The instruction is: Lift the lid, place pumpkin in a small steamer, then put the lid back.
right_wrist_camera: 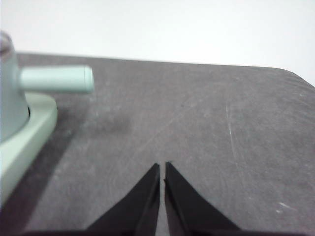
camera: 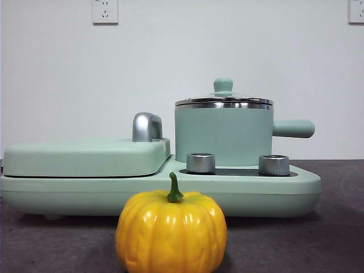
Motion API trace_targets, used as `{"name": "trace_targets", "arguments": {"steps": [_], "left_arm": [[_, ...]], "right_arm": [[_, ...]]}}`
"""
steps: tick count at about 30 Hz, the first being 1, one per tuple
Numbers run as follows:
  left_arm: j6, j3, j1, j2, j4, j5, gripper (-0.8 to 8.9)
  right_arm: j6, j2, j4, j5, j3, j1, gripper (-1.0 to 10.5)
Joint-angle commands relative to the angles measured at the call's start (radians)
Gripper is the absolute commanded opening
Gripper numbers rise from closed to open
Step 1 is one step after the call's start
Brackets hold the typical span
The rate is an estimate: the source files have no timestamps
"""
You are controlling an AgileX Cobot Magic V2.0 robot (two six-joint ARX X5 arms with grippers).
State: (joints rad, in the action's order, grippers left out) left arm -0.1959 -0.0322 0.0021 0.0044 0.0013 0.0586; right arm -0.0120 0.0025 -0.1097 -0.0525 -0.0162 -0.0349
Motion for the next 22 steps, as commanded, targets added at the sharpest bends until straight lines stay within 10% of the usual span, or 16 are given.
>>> {"name": "trace_targets", "arguments": {"steps": [1,5,9,22], "left_arm": [[-0.24,0.018,0.0,-0.001,0.017,0.001,0.07],[-0.465,0.018,0.0,-0.001,0.022,0.001,0.07],[-0.604,0.014,0.0,-0.001,0.028,0.018,0.07],[-0.566,-0.214,0.0,0.013,-0.074,0.046,0.1]], "right_arm": [[-0.151,0.001,0.016,0.0,0.003,0.0,0.2],[-0.319,0.001,0.035,0.004,0.003,0.0,0.2],[-0.336,0.001,0.114,0.012,-0.014,0.0,0.2],[-0.393,0.032,-0.048,0.082,-0.341,0.0,0.1]]}}
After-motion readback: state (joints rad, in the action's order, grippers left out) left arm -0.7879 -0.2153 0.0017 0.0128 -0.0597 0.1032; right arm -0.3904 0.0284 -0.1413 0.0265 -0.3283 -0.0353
